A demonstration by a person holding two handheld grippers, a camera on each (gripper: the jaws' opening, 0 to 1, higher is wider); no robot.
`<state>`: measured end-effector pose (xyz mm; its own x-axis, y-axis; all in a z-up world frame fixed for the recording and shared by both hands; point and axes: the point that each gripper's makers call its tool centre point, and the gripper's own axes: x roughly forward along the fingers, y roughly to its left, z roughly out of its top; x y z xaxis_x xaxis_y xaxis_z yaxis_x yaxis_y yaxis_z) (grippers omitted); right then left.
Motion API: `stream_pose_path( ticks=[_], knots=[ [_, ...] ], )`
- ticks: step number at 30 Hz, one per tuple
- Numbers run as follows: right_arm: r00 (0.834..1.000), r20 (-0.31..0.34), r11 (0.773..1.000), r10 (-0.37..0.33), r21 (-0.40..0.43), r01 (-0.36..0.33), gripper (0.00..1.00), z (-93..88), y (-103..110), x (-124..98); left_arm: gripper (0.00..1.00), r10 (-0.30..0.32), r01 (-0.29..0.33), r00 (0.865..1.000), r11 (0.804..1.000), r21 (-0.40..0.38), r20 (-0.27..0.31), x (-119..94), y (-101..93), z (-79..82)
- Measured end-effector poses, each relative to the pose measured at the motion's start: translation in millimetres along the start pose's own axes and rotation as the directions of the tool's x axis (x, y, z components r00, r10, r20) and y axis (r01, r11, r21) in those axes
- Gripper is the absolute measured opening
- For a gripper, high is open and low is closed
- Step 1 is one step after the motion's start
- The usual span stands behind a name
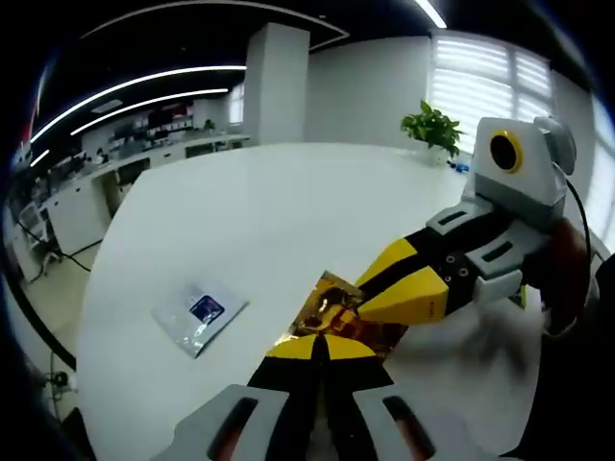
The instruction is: Arrange the skincare products in the storage area until every visible bottle or jar stands upright without overlapping.
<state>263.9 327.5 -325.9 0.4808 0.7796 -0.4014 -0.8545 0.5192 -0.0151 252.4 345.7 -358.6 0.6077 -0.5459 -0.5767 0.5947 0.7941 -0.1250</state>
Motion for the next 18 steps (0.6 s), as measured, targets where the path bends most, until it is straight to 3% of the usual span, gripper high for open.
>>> stream_pose_path(
  ticks=[2,12,18],
  knots=[
    [1.000,-0.013,0.999,-0.016,-0.050,0.015,0.05,-1.4,2,-2,0.00,0.004,-0.004,1.000,1.000,0.012,-0.001,0,0.8,0.0],
    [1.000,0.001,0.997,-0.030,-0.069,0.030,0.03,-0.2,-2,-6,0.02,-0.028,0.028,1.000,0.999,0.033,0.012,-4,-0.4,3.6],
    [1.000,0.017,0.998,-0.022,-0.059,0.023,0.02,0.9,-3,-11,0.06,-0.076,0.074,0.994,0.997,0.040,0.074,-11,-5.3,16.2]
  ],
)
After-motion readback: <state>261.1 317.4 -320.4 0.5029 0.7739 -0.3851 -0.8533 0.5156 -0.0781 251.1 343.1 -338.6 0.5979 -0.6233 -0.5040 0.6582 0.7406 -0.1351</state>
